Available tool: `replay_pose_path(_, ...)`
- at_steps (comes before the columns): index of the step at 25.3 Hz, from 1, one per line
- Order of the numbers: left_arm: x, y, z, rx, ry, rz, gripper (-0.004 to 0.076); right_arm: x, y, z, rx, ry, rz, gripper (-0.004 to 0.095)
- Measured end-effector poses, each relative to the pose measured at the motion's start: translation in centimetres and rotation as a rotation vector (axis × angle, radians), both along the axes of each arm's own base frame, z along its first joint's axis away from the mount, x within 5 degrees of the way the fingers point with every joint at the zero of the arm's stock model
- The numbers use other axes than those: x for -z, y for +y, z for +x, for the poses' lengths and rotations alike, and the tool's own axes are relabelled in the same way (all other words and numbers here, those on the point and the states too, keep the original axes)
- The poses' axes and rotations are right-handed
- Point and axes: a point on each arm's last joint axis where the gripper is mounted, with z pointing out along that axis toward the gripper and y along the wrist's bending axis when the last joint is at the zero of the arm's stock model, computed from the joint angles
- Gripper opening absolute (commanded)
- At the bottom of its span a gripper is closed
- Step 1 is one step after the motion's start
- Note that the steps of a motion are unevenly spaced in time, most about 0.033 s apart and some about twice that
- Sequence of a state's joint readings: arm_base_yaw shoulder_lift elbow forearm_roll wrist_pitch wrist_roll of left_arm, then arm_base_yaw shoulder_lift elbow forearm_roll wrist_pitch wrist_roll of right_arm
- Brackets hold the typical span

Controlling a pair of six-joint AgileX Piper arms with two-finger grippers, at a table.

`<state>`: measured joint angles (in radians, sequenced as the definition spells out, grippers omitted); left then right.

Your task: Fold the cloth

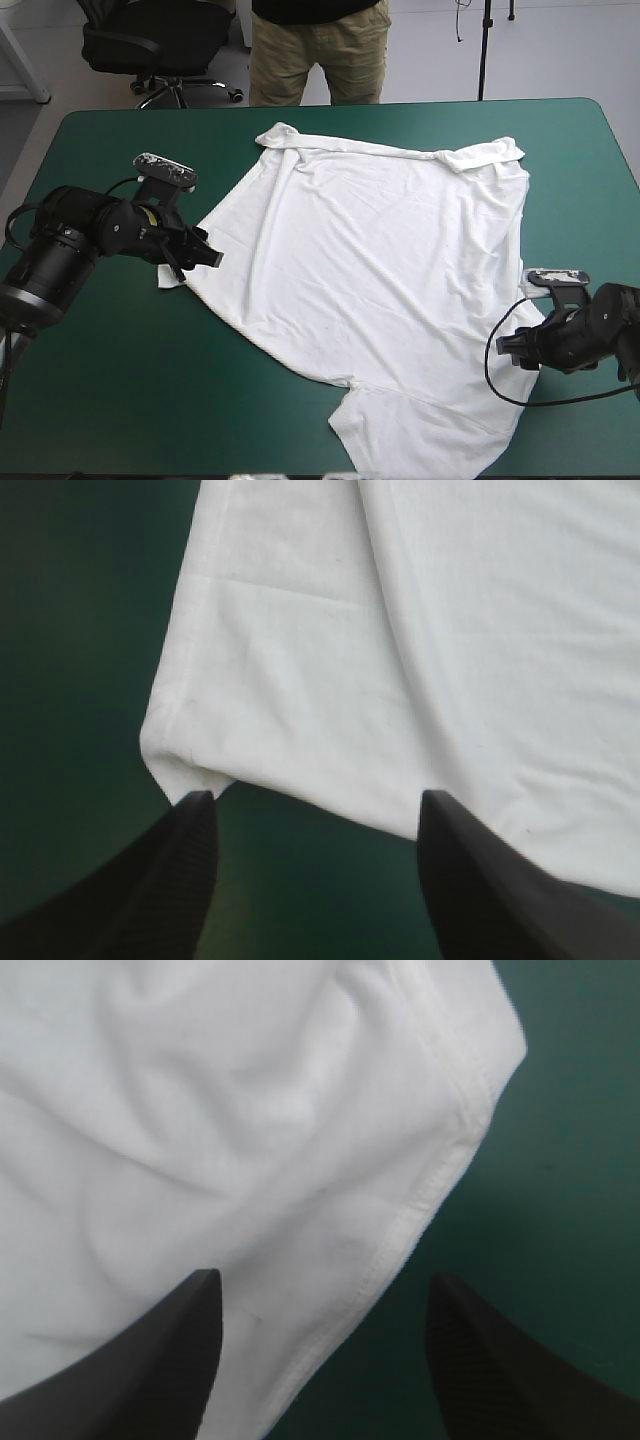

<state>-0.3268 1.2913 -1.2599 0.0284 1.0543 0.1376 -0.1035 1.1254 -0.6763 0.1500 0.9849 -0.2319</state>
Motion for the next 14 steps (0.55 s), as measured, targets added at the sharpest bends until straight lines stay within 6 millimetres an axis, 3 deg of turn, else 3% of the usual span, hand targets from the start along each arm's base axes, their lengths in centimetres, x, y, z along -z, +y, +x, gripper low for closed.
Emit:
replay_pose_path(5,0.1,0.0,0.1,0.000,-0.012,-0.007,0.0425,2.8,0.0,0.1,0.021,0.067,0.007,0.0554)
replay_pose_path(14,-0.1,-0.1,0.3,-0.004,-0.043,-0.022,0.0425,3.0,0.9,0.3,-0.010,0.068,0.020,0.0534)
